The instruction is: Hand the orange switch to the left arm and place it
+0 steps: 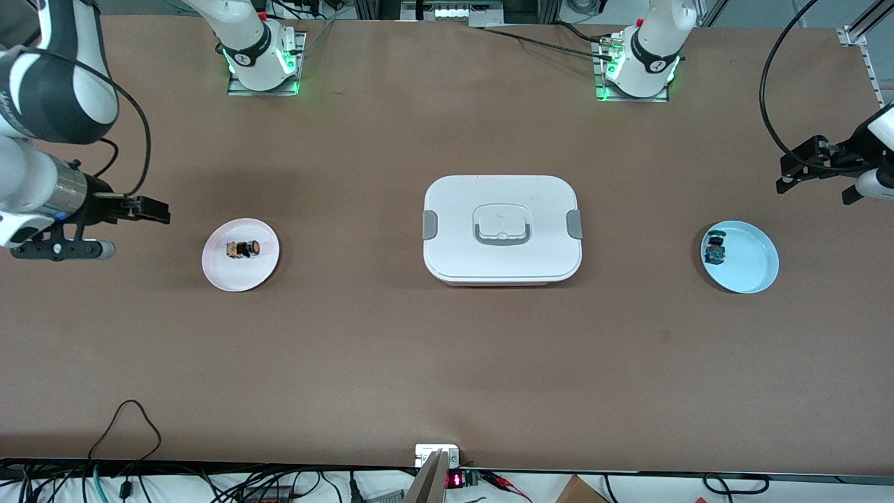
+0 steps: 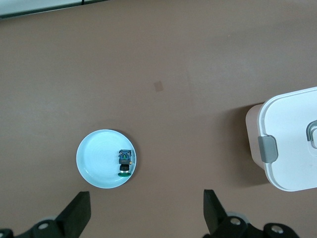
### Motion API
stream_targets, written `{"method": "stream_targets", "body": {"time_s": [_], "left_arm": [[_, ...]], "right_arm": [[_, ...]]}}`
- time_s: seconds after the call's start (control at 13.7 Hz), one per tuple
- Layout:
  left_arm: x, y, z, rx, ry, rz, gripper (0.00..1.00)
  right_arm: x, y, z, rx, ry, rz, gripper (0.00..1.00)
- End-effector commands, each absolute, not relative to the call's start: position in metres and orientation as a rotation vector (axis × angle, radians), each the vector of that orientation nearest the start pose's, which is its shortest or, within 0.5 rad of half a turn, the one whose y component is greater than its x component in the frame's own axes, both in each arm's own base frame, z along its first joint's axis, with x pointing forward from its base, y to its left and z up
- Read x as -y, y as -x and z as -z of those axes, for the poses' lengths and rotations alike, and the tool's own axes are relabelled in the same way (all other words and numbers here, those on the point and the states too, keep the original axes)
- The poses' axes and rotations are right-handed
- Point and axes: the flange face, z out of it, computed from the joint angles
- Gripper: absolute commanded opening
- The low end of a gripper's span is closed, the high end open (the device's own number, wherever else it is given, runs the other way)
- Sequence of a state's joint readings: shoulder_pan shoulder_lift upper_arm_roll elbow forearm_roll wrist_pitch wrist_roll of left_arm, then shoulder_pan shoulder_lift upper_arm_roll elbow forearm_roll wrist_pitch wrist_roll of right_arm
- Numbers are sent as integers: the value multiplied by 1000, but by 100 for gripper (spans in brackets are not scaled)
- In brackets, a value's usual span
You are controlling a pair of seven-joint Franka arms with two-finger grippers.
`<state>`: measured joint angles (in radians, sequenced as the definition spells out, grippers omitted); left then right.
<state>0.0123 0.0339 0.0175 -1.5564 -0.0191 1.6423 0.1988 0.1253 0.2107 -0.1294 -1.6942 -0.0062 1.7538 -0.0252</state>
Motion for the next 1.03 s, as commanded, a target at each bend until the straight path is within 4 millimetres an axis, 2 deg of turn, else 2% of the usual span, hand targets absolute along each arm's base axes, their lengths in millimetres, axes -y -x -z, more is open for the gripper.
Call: {"method": "stream_targets", "body": {"time_s": [0.0, 0.29, 0.51, 0.73, 0.95], "left_arm": [[-13, -575, -625, -248, 3127, 72, 100], [-15, -575, -625, -250, 3125, 72, 100], [-13, -575, -625, -255, 3125, 72, 100], [-12, -575, -625, -259, 3124, 74, 100], [-4, -575, -626, -279, 3123, 77, 100]], "right_arm": [[-20, -602, -436, 57, 3159, -223, 100], [-28, -595, -380, 102, 3160, -233, 100], [-34, -587, -356, 146, 3155, -277, 100], [-34, -586, -322, 276, 3138, -302, 100], [-31, -587, -294, 316, 3136, -293, 100]]}}
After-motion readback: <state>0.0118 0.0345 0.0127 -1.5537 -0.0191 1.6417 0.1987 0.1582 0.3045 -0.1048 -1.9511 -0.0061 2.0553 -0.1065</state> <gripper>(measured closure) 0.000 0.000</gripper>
